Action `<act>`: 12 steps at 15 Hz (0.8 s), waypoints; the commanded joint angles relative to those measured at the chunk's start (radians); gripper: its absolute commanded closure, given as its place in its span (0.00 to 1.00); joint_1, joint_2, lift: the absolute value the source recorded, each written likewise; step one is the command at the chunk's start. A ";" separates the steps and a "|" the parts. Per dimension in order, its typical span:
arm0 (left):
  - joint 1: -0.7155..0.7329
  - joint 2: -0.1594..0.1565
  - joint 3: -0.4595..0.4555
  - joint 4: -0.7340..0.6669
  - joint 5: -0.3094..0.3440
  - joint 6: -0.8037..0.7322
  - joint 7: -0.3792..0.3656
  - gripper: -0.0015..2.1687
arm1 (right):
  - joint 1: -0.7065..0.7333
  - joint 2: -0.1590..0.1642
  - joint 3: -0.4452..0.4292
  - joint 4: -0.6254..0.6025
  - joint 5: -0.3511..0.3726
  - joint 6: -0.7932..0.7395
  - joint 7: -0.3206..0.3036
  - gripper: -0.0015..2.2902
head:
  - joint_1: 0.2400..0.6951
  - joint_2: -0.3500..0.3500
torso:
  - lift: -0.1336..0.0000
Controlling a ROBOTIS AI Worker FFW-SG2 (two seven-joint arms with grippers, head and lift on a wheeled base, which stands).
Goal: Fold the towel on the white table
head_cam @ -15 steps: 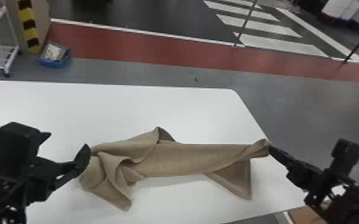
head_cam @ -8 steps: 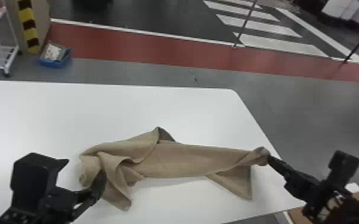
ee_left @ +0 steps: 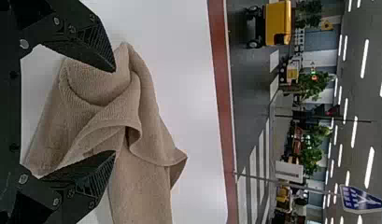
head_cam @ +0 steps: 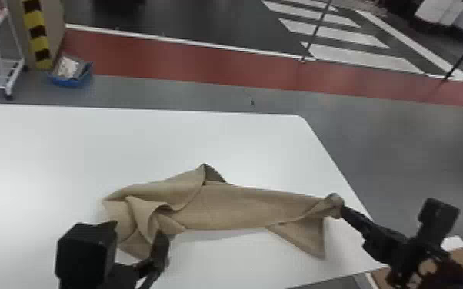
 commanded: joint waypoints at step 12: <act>-0.097 -0.033 -0.222 0.263 -0.038 -0.116 0.055 0.15 | 0.006 0.003 -0.001 -0.009 0.008 -0.001 0.000 0.77 | 1.00 0.00 | 0.10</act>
